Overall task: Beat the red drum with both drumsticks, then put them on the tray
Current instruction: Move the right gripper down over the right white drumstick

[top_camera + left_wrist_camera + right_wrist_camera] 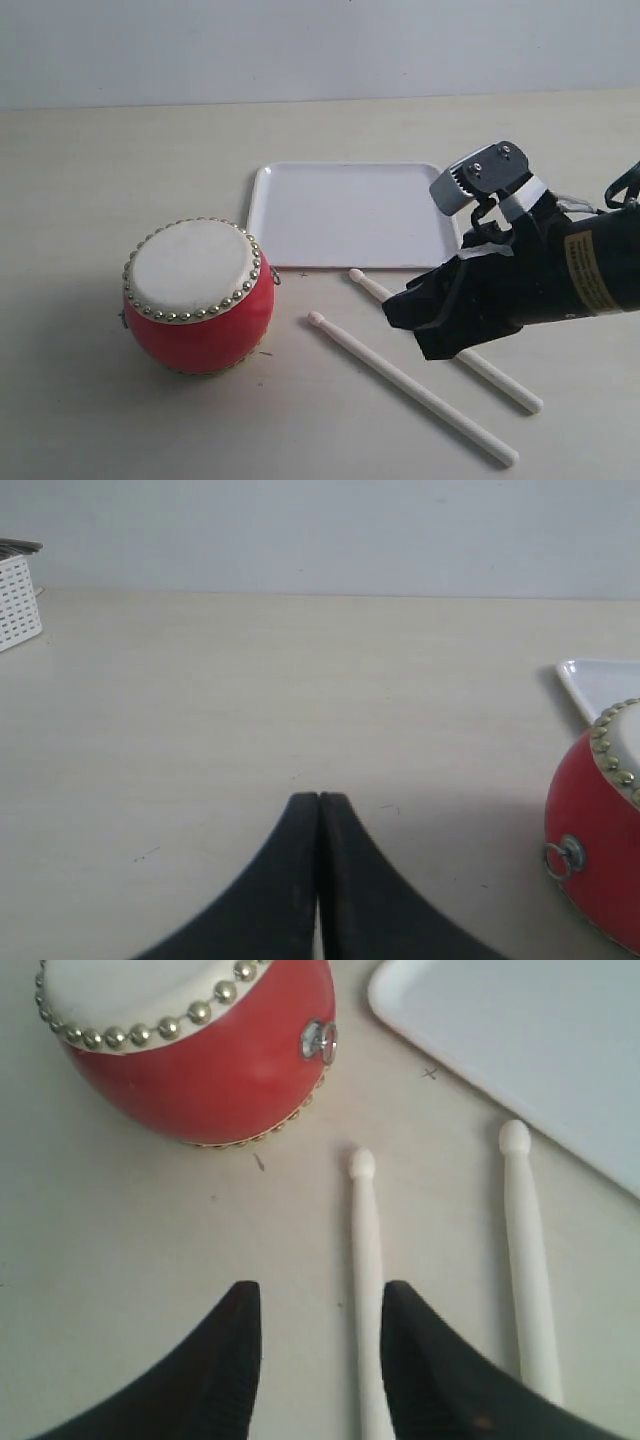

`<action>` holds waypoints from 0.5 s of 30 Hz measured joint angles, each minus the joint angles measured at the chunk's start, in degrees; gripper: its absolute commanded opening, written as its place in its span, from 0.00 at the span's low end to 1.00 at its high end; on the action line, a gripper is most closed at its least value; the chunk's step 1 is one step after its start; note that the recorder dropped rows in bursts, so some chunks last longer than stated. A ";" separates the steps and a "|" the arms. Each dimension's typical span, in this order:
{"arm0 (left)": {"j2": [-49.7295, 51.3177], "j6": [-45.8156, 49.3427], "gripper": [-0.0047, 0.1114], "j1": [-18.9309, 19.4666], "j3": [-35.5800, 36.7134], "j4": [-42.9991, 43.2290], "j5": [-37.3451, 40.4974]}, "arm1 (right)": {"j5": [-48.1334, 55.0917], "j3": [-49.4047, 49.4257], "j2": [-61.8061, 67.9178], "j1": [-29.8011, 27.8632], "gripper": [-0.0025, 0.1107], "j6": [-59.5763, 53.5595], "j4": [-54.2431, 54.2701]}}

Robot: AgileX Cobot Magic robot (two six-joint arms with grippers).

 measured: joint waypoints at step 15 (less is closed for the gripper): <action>0.00 0.00 0.04 0.00 0.00 0.00 0.00 | 3.34 4.67 7.19 0.00 0.02 -2.21 0.11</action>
